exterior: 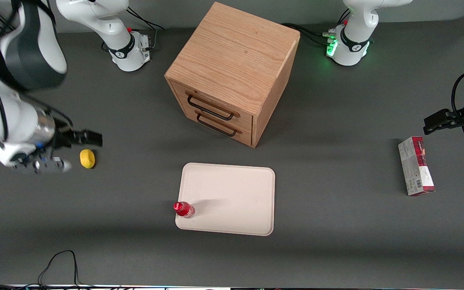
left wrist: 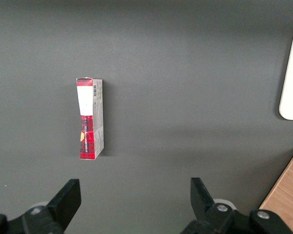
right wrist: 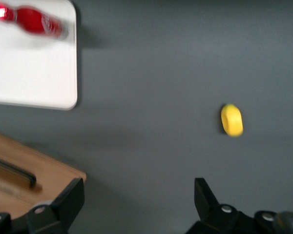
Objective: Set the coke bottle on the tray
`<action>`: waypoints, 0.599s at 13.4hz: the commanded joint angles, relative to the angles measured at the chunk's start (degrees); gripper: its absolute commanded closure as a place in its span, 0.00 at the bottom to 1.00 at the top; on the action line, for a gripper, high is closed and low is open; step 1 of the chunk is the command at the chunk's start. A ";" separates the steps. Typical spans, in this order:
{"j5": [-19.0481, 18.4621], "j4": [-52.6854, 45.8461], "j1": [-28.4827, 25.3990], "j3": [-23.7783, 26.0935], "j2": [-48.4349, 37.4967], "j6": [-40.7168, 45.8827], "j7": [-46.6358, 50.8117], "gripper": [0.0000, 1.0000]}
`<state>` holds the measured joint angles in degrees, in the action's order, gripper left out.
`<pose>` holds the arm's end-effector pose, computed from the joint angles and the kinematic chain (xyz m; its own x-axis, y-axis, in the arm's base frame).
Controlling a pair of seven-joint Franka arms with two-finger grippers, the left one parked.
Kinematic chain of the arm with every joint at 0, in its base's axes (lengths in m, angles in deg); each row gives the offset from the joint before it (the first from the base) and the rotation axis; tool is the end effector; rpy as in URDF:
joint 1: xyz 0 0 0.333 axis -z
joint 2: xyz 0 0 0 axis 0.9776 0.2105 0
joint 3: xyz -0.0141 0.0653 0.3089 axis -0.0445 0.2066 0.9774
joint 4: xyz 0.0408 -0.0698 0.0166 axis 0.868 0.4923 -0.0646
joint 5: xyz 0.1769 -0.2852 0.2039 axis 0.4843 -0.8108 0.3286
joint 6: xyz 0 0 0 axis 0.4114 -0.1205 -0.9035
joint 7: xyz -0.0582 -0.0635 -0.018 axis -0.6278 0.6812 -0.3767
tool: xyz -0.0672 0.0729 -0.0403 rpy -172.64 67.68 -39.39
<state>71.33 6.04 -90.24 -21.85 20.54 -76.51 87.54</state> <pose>0.5817 0.0920 0.5512 0.9877 0.0169 -0.1556 0.0158 -0.9998 -0.0080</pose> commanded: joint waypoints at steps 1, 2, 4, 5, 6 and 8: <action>0.19 9.64 -3.42 -1.64 -10.78 0.04 -1.66 0.00; 0.27 9.73 -3.95 -2.95 -12.10 0.40 -2.36 0.00; 0.27 9.64 -4.66 -4.45 -12.91 1.46 -7.35 0.00; 0.27 9.73 -4.66 -4.46 -12.82 1.46 -7.63 0.00; 0.27 9.55 -4.57 -4.46 -12.73 1.46 -7.64 0.00; 0.27 9.29 -4.05 -4.37 -12.73 1.64 -7.90 0.00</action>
<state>71.32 15.10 -94.02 -25.75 8.12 -74.96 81.29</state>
